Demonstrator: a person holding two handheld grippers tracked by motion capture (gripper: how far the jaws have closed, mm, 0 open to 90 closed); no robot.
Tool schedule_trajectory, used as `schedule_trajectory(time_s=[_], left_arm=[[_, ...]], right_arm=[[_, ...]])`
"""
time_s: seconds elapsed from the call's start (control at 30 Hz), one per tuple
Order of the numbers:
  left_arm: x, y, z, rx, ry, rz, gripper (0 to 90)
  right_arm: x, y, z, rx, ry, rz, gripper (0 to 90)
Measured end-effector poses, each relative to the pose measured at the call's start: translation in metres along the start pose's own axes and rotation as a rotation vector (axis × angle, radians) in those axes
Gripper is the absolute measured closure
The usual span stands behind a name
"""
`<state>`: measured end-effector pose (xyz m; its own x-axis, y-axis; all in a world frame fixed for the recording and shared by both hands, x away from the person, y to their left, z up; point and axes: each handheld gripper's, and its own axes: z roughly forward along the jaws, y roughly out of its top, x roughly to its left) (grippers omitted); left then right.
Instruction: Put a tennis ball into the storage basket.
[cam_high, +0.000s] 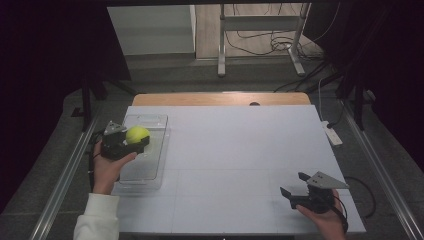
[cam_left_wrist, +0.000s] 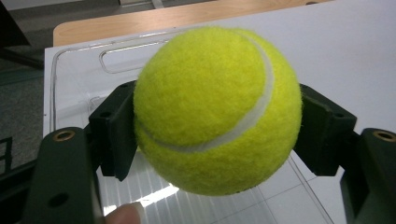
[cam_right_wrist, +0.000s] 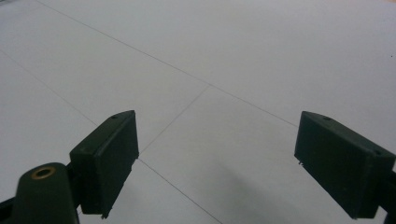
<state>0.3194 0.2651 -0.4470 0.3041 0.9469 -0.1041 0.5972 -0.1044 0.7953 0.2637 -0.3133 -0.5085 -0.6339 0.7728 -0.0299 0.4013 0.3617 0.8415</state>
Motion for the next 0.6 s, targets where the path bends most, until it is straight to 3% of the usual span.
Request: schedule_trajectory(time_s=[0.6], left_arm=[[0.0070,-0.0045,0.0056,0.044,0.025,-0.014,26.5]], right_arm=[[0.0001,0.0000,0.0003,0.001,0.002,0.000,14.1]])
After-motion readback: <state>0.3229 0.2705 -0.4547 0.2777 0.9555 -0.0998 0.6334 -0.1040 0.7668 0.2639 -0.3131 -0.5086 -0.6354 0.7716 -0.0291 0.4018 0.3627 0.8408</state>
